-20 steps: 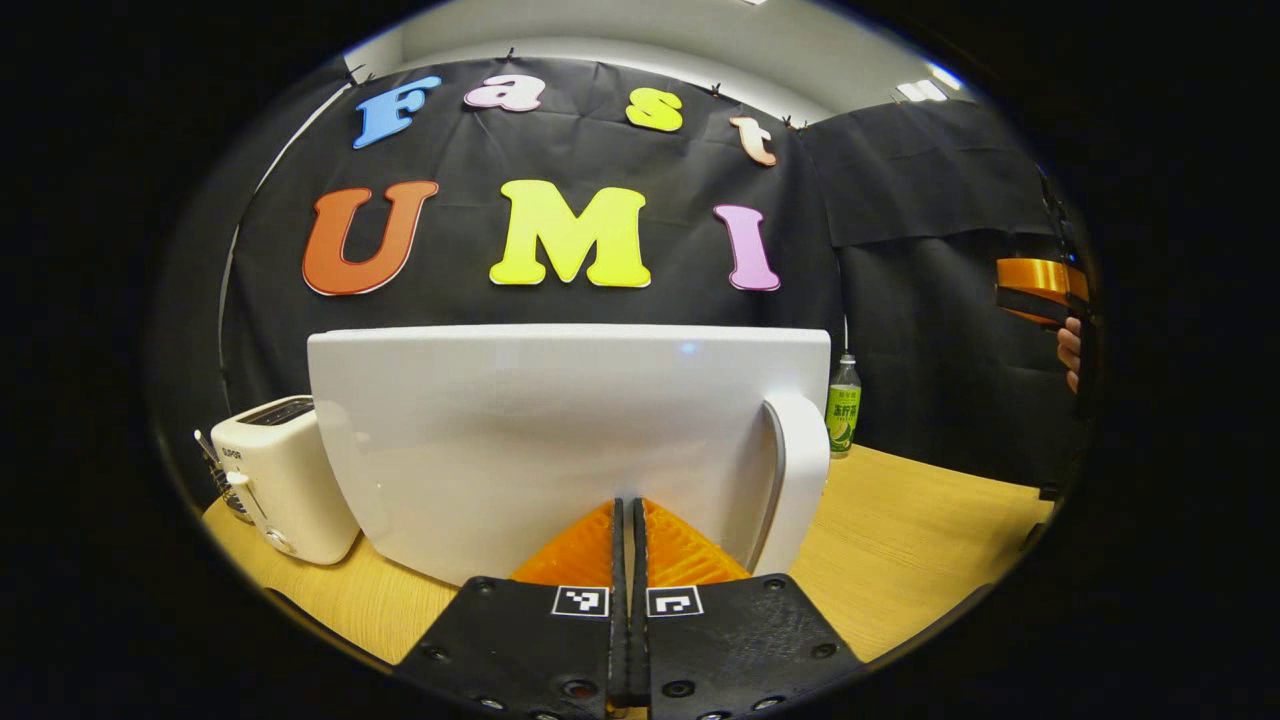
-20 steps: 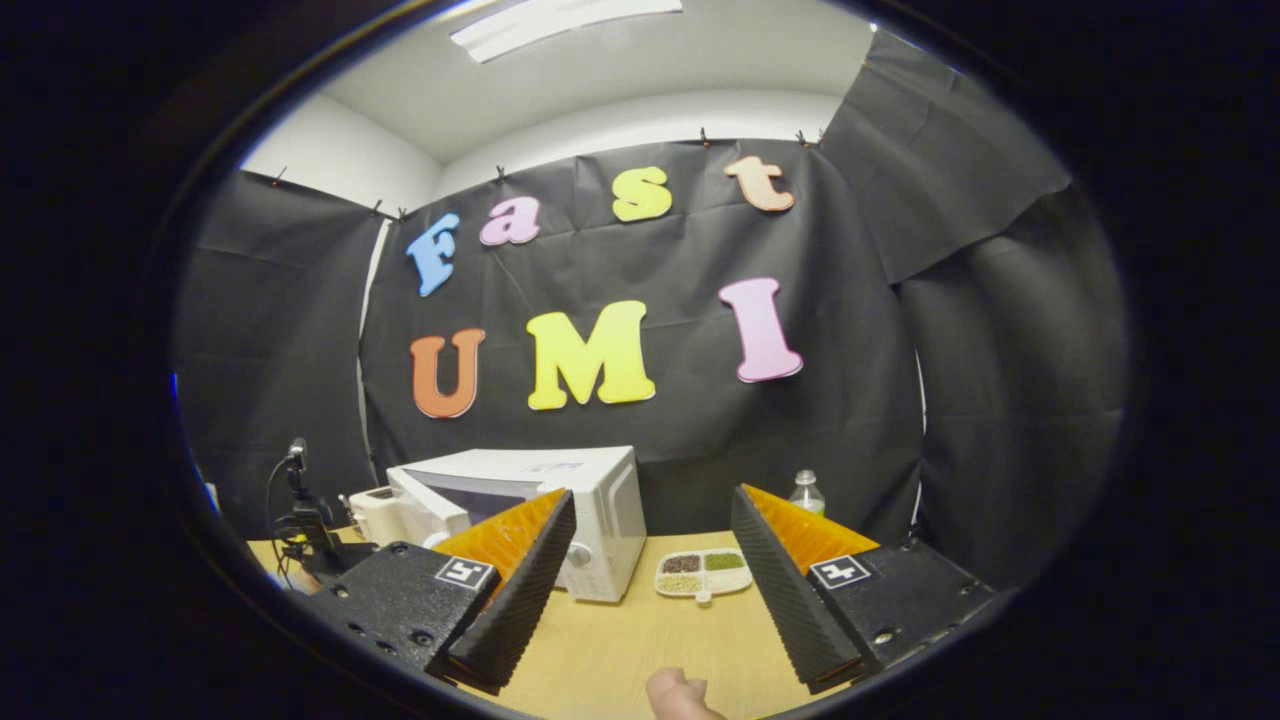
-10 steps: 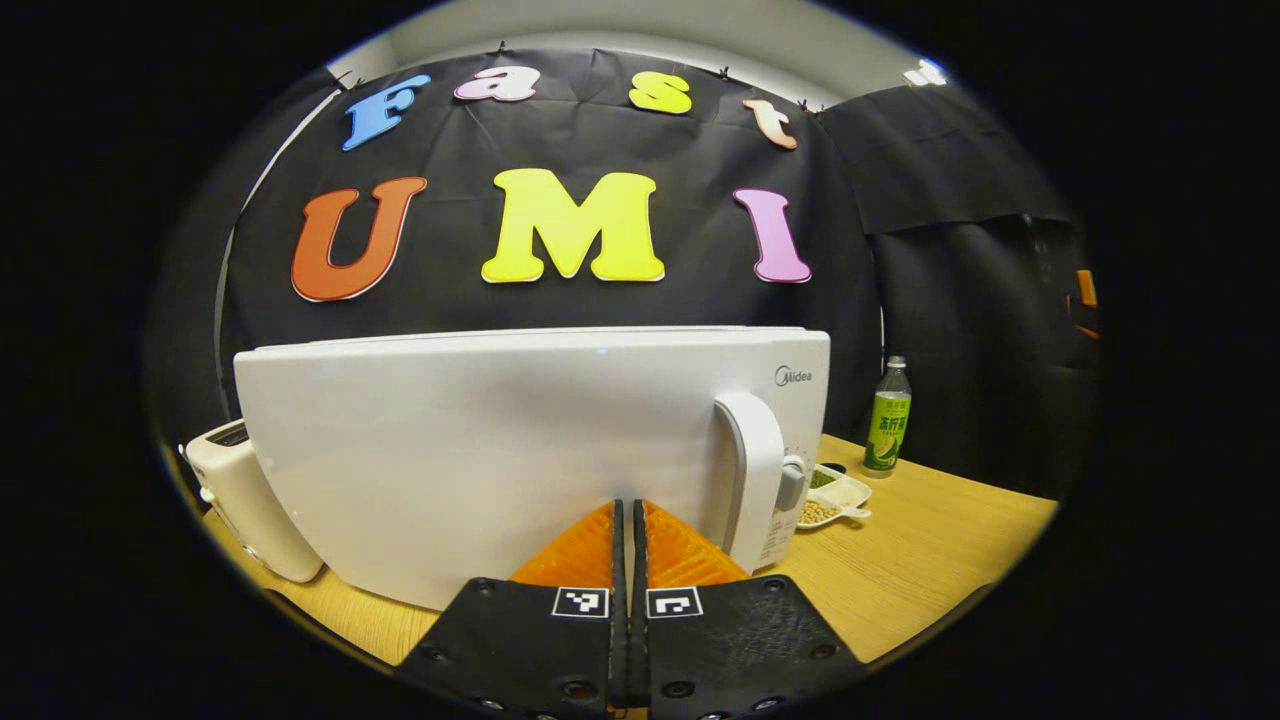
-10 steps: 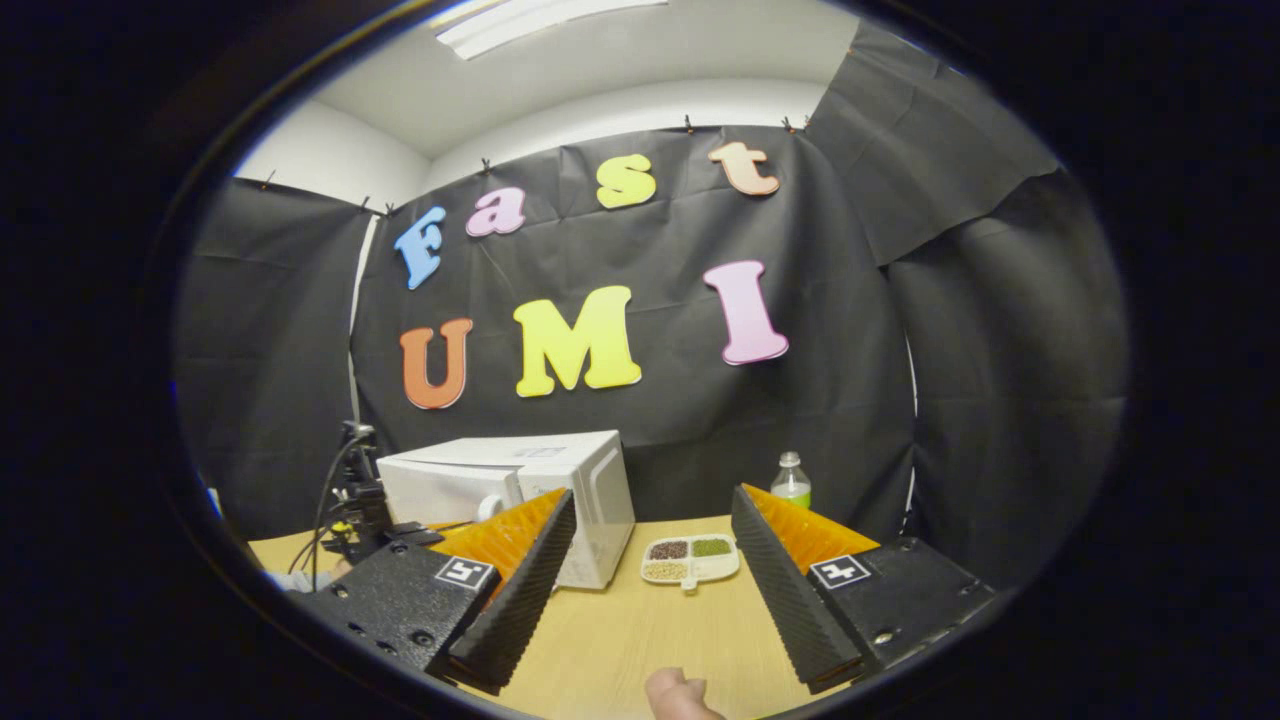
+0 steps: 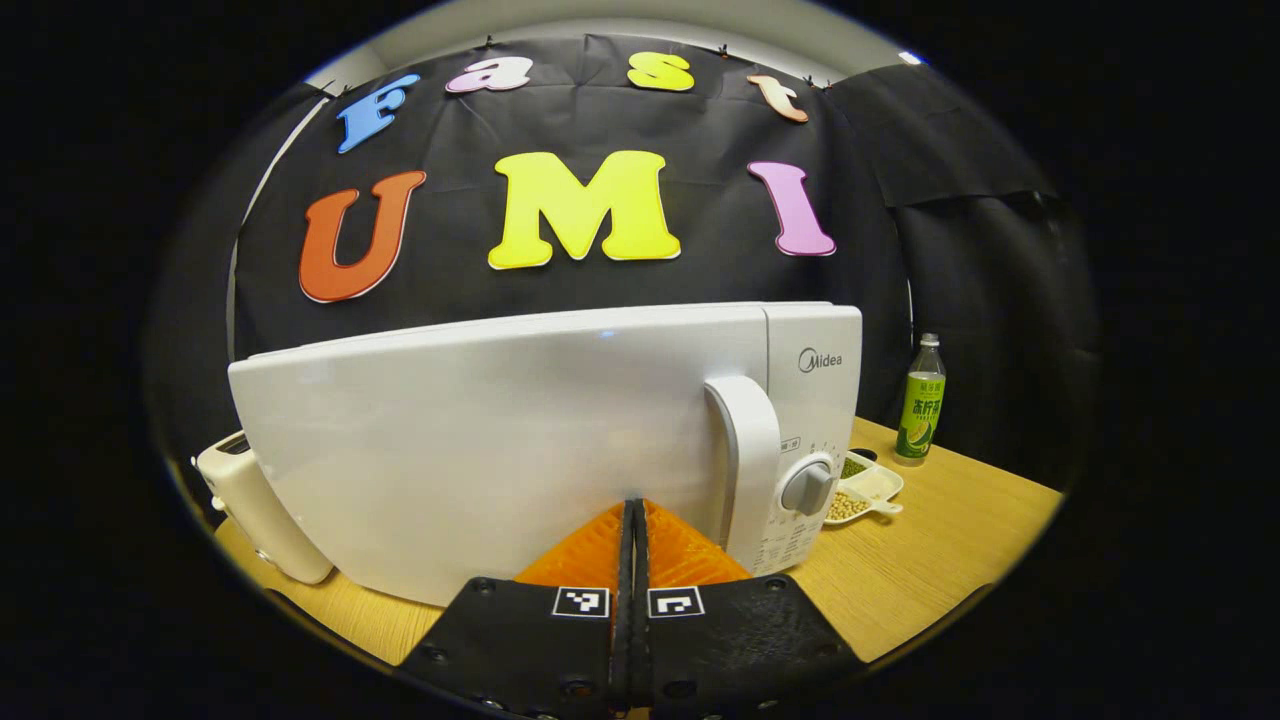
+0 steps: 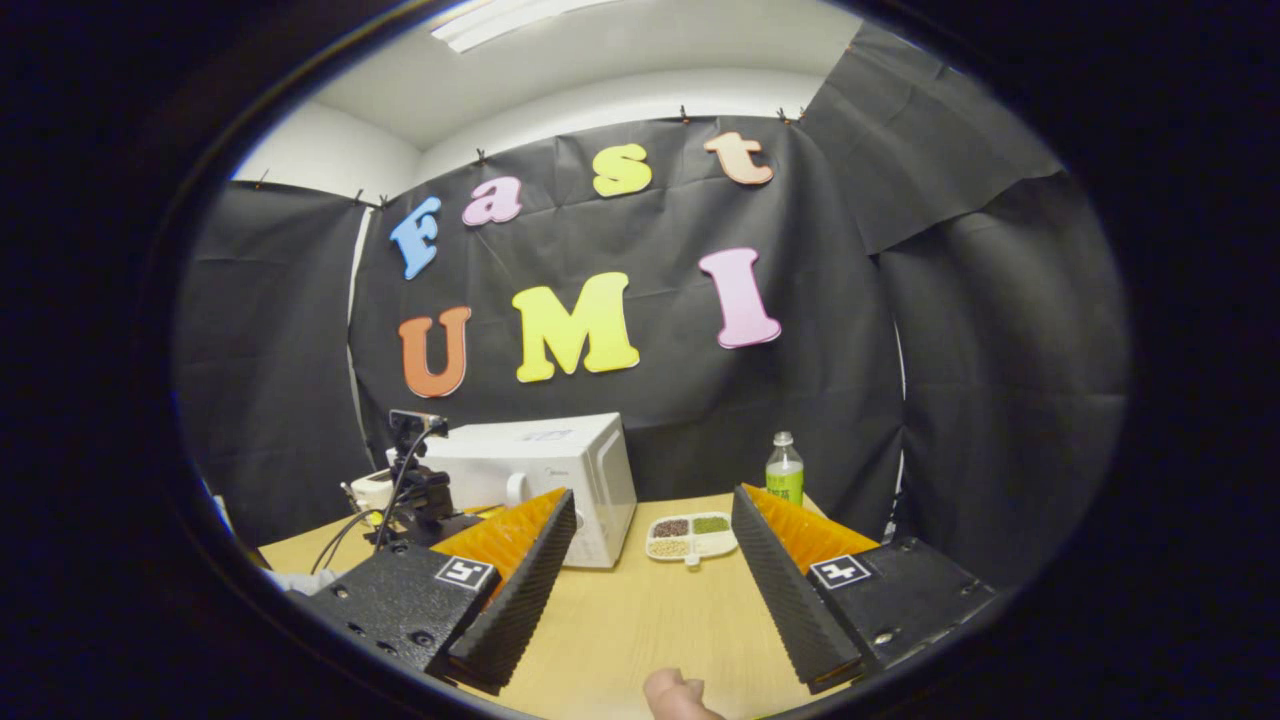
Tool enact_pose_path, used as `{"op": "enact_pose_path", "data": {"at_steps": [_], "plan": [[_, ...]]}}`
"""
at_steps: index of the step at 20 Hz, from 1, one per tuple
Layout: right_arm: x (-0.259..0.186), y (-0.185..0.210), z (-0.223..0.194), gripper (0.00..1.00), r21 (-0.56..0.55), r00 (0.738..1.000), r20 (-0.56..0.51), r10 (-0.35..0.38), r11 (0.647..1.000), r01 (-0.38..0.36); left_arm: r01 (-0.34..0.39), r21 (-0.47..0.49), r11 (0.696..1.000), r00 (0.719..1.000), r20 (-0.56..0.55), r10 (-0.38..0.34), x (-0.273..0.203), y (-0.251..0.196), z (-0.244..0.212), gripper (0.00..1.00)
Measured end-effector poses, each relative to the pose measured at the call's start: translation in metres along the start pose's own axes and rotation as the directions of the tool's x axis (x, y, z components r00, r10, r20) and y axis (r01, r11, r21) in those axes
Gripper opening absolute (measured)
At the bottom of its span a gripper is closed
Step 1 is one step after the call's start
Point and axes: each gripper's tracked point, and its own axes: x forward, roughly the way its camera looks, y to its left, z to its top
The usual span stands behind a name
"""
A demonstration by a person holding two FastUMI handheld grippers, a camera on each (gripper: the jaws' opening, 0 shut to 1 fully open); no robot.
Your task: Open the microwave oven with the left hand, put the food in, and close the microwave oven.
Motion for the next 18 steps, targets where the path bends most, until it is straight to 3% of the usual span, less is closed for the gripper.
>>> {"op": "enact_pose_path", "data": {"at_steps": [5, 6, 7, 8, 10, 18], "plan": [[-0.016, -0.003, -0.008, 0.99, 0.003, 1.000, -0.017, -0.021, 1.000, 0.021, 0.018, -0.121, 0.992, 0.996, -0.080, -0.028, -0.019, -0.012, -0.016, 0.00], [-0.019, -0.002, -0.012, 0.99, 0.003, 0.999, -0.025, -0.020, 1.000, 0.020, 0.036, -0.134, 0.990, 0.994, -0.098, -0.050, -0.028, -0.019, -0.020, 0.07], [-0.021, -0.001, -0.013, 0.99, 0.006, 0.999, -0.027, -0.017, 1.000, 0.017, 0.027, -0.130, 0.991, 0.993, -0.109, -0.042, -0.034, -0.019, -0.021, 0.31], [-0.024, 0.000, -0.014, 1.00, 0.005, 0.999, -0.030, -0.014, 1.000, 0.014, 0.009, -0.108, 0.994, 0.994, -0.109, -0.021, -0.042, -0.017, -0.020, 0.81], [-0.026, -0.002, -0.014, 0.99, 0.003, 0.999, -0.029, -0.020, 1.000, 0.020, -0.044, -0.058, 0.997, 0.993, -0.108, 0.038, -0.061, -0.010, -0.018, 0.96], [-0.041, 0.009, -0.003, 1.00, -0.008, 0.999, -0.023, -0.042, 0.999, 0.042, -0.125, -0.016, 0.992, 0.992, -0.029, 0.124, -0.162, -0.010, 0.038, 0.96]]}}
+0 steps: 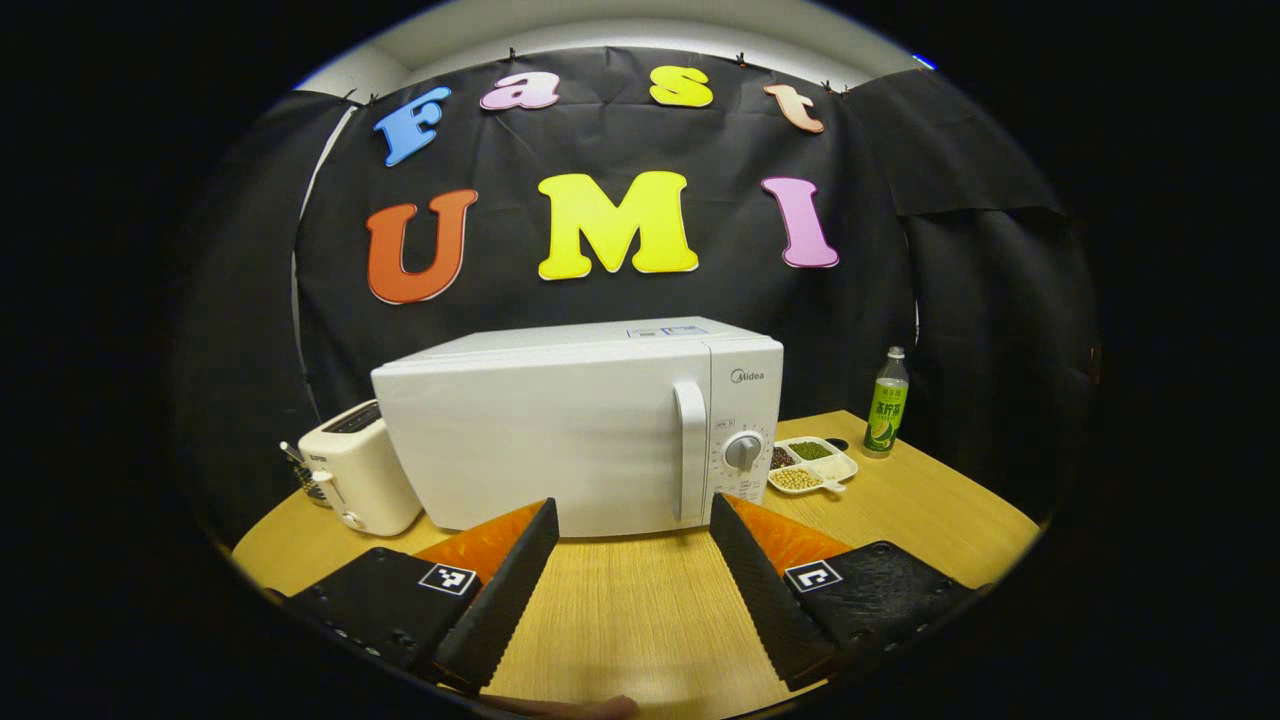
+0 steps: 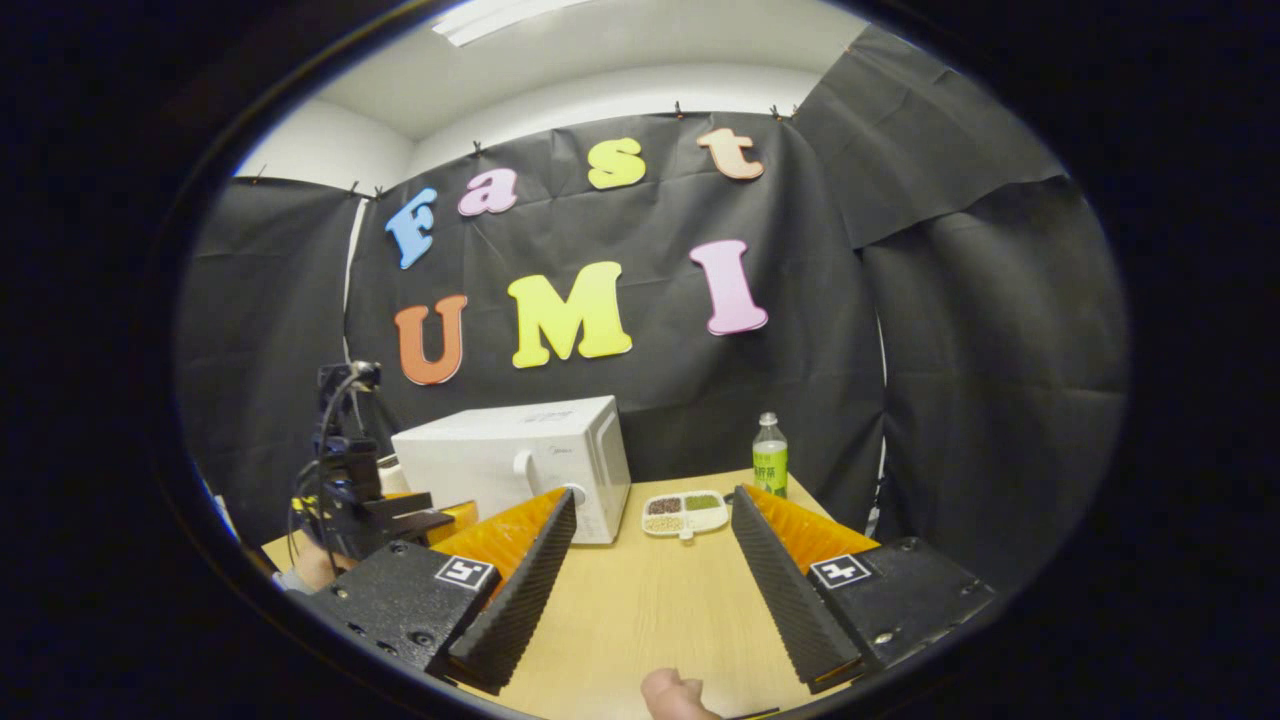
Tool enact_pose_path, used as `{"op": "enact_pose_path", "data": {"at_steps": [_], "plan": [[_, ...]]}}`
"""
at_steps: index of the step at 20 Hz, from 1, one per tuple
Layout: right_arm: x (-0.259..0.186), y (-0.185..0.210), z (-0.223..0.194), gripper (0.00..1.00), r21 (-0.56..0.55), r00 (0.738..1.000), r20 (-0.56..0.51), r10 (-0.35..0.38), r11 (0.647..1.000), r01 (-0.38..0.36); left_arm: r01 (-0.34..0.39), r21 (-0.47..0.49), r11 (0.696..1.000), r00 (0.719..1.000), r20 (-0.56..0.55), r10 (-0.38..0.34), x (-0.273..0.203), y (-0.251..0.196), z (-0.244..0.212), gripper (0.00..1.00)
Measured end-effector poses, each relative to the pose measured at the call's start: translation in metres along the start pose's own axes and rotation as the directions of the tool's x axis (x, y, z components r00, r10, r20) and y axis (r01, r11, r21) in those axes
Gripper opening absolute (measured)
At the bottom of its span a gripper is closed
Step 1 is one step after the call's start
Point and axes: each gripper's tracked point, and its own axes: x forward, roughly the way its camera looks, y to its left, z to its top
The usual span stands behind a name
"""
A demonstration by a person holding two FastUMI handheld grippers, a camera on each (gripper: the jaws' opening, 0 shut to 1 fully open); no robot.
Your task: Open the microwave oven with the left hand, put the food in, and close the microwave oven.
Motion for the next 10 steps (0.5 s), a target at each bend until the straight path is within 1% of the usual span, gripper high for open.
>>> {"op": "enact_pose_path", "data": {"at_steps": [3, 7, 10], "plan": [[-0.013, 0.004, 0.017, 1.00, -0.011, 1.000, 0.016, -0.013, 1.000, 0.013, -0.053, 0.030, 0.998, 0.998, 0.034, 0.052, -0.044, 0.017, 0.029, 0.96], [-0.035, 0.009, 0.051, 0.99, 0.001, 0.997, 0.059, -0.044, 0.999, 0.044, -0.081, 0.004, 0.997, 0.992, 0.101, 0.080, -0.101, 0.036, 0.074, 0.96], [-0.047, 0.016, 0.075, 0.99, -0.002, 0.995, 0.084, -0.053, 0.999, 0.054, -0.153, 0.010, 0.988, 0.970, 0.191, 0.148, -0.144, 0.061, 0.113, 0.96]]}}
